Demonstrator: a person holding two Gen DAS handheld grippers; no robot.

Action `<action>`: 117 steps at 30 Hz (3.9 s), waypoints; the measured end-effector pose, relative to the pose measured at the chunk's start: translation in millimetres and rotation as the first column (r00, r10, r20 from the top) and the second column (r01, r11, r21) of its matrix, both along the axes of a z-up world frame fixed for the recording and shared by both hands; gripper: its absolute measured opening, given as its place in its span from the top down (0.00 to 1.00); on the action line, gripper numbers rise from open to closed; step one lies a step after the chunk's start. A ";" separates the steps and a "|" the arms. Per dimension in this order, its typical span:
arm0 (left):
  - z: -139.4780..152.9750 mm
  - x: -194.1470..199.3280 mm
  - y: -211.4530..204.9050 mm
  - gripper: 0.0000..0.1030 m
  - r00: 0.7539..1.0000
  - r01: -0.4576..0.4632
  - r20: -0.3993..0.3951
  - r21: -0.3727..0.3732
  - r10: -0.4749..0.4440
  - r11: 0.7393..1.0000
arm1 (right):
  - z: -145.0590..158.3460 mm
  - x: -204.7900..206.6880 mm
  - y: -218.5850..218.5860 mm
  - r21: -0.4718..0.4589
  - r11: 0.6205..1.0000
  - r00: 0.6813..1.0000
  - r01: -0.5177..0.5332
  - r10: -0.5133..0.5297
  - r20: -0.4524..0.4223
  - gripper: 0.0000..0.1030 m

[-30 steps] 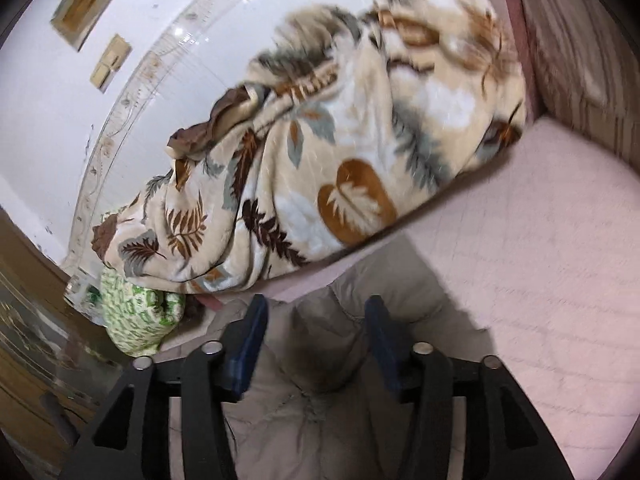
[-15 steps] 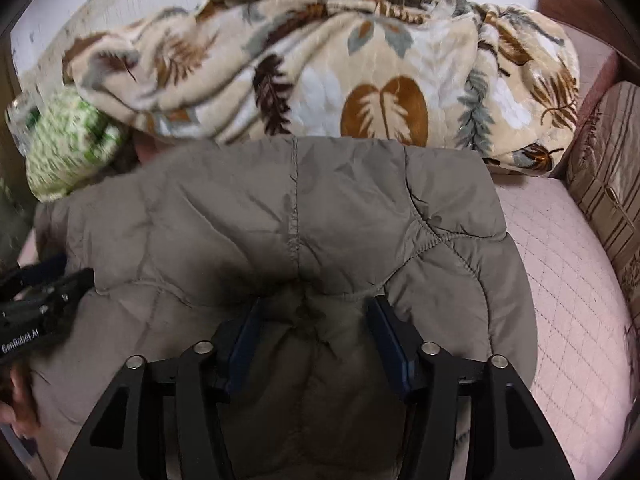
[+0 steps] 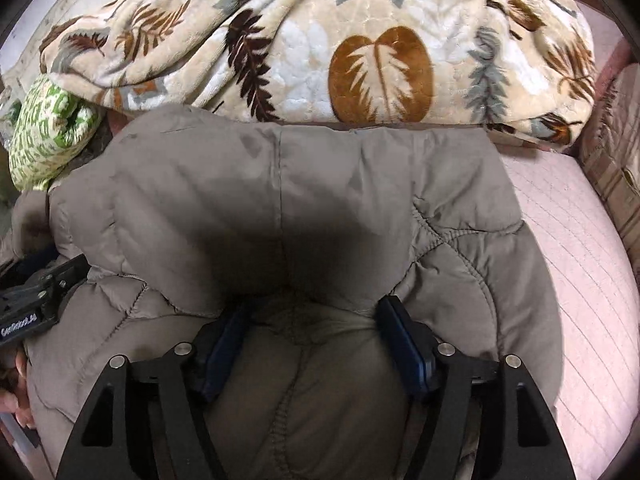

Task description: Fold large clothes

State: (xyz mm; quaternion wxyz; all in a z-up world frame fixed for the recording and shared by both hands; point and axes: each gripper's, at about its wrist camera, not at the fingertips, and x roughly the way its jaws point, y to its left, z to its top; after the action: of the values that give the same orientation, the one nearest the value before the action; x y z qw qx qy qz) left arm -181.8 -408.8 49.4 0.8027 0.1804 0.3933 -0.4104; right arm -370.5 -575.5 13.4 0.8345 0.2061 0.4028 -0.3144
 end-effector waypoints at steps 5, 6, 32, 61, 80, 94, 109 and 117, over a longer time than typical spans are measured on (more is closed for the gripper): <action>23.3 -26.9 72.5 0.16 0.999 0.003 0.044 -0.067 0.000 0.998 | 42.7 -51.2 57.0 -0.046 0.999 0.987 -0.012 0.020 0.159 0.30; 25.3 -30.0 85.3 0.16 0.999 -0.005 0.048 -0.068 0.009 0.998 | 46.1 -62.5 70.4 -0.063 0.998 0.985 -0.010 0.020 0.170 0.30; 1.8 -29.8 186.7 0.16 0.983 -0.153 0.092 -0.062 0.158 0.986 | 21.9 -154.6 124.8 0.054 0.997 0.976 0.060 -0.070 0.206 0.29; 10.7 7.0 236.7 0.16 0.952 -0.294 -0.122 -0.107 0.281 0.950 | 20.4 -234.2 76.6 0.312 0.920 0.873 0.239 -0.344 0.346 0.26; -12.3 14.3 233.9 0.16 0.933 -0.317 -0.191 -0.030 0.306 0.948 | -20.8 -234.6 62.8 0.439 0.857 0.878 0.269 -0.406 0.255 0.23; -13.2 12.4 236.0 0.16 0.929 -0.316 -0.210 -0.016 0.306 0.949 | -30.5 -231.1 62.8 0.488 0.831 0.864 0.267 -0.431 0.261 0.23; -25.2 19.7 252.8 0.16 0.857 -0.375 -0.384 -0.009 0.344 0.927 | -43.6 -245.7 57.8 0.585 0.753 0.808 0.303 -0.528 0.261 0.16; -34.1 24.2 259.7 0.16 0.798 -0.408 -0.495 -0.024 0.344 0.913 | -51.2 -253.3 57.2 0.658 0.699 0.746 0.282 -0.591 0.308 0.11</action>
State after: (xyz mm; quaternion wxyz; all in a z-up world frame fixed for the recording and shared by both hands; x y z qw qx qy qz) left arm -157.6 -149.2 15.3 0.7550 -0.0609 0.5804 -0.2990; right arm -623.7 -518.3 -37.8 0.7029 0.6129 0.1849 -0.3100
